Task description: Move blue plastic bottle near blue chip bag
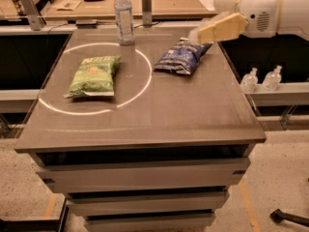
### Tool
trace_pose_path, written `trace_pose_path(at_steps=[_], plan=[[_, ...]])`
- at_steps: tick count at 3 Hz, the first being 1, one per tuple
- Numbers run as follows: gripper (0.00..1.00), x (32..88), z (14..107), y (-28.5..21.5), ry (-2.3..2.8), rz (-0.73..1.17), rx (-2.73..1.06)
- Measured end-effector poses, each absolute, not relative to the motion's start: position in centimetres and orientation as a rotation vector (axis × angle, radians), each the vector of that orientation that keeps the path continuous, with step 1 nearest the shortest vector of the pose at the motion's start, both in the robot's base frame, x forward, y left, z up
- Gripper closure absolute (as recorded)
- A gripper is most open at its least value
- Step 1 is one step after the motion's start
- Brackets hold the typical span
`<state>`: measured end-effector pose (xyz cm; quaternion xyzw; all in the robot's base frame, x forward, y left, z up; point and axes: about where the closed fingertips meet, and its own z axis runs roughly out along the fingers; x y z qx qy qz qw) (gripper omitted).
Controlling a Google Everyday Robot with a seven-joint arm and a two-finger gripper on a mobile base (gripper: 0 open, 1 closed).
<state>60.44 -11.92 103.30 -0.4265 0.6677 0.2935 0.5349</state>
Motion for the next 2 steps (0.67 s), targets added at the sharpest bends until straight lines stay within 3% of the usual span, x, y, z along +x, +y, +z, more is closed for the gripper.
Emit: trace_pose_path(at_steps=[2], plan=[[0.0,66.6,101.3,-8.2,1.599,0.649,-0.89]])
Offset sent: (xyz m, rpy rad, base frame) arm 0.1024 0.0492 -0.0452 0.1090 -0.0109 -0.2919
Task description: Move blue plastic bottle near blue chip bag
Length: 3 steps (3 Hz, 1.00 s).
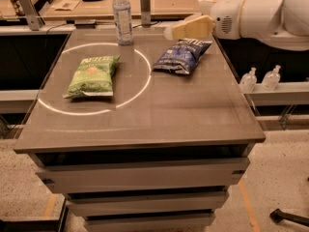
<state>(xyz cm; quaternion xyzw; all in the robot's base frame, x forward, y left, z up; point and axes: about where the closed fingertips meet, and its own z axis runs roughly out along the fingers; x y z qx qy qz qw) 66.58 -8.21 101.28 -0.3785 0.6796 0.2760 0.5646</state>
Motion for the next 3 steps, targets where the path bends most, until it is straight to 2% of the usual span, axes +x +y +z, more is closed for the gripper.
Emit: trace_pose_path(at_steps=[2,3], plan=[[0.0,74.3,97.7,-2.7,1.565,0.722,-0.84],[0.0,77.6,94.3,0.2,1.592,0.83,-0.931]])
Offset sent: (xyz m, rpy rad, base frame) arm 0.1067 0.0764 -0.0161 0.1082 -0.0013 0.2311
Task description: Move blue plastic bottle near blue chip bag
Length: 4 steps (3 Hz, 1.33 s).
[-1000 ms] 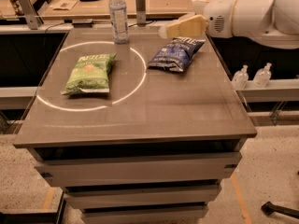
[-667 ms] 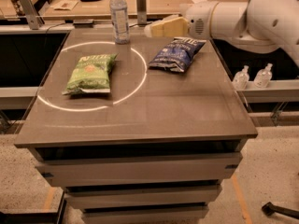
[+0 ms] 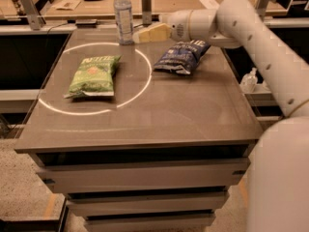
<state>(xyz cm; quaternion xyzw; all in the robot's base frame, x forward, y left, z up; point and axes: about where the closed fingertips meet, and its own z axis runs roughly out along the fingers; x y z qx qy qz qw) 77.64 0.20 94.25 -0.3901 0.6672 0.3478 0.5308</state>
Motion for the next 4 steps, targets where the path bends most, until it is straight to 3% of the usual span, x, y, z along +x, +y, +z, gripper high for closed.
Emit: trace_pose_path(at_steps=[2,4], plan=[[0.0,78.5,92.9,3.3,1.607,0.948,-1.172],[0.0,79.4,100.4,0.8,1.454,0.929,-1.081]])
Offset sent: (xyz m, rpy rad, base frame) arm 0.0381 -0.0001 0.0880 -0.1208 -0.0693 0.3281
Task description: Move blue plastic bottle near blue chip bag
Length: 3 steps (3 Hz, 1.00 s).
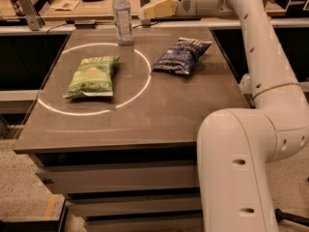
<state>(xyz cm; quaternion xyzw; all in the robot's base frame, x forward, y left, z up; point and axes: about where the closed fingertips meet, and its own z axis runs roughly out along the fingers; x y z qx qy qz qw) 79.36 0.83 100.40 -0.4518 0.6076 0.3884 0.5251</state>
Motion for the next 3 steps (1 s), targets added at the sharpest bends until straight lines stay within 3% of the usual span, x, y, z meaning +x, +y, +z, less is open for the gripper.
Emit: trace_pose_path(at_steps=[3], plan=[[0.0,82.7,100.4,2.2,1.486,0.777,-1.038]])
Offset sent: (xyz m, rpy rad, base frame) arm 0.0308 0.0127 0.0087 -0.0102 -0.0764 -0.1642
